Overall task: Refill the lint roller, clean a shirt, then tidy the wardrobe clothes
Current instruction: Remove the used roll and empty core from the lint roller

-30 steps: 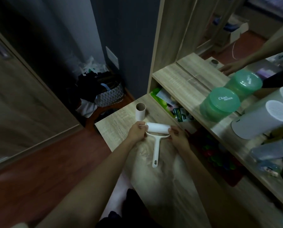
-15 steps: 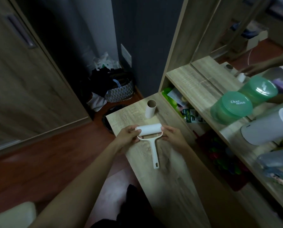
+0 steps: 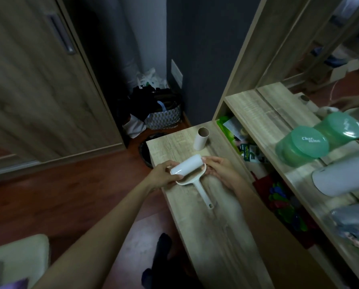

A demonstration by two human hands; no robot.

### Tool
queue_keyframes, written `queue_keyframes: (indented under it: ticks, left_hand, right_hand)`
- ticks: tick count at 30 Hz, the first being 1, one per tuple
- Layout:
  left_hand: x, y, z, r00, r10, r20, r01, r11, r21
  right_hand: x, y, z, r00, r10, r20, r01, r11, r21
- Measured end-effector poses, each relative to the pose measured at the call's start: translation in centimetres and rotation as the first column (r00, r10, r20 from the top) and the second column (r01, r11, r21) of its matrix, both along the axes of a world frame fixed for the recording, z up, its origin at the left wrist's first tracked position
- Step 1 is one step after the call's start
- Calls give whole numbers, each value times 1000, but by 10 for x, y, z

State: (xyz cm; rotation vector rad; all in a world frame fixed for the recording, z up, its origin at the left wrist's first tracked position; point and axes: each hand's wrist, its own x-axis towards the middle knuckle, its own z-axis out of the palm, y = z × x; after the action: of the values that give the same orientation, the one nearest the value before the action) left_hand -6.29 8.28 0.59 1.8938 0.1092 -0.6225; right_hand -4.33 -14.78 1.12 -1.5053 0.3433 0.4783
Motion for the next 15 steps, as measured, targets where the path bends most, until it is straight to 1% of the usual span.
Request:
queue_keyframes:
  ticks: [3, 6, 9, 12, 15]
  left_hand:
    - [1, -2, 1, 998, -47, 46, 46, 998, 40]
    - [4, -5, 4, 997, -40, 72, 32, 994, 105]
    - [7, -12, 6, 994, -66, 90, 48, 981, 186]
    - [9, -20, 3, 988, -93, 125, 66, 977, 204]
    - [12, -23, 0, 972, -169, 164, 124, 959, 255]
  right_hand:
    - [10, 1, 2, 999, 47, 0, -47, 998, -41]
    - [17, 1, 6, 997, 77, -16, -77, 996, -48]
    - [23, -2, 9, 994, 102, -30, -104, 992, -65]
    - [27, -2, 12, 990, 137, -35, -140, 986, -92]
    - [29, -2, 15, 990, 136, -42, -140, 985, -103]
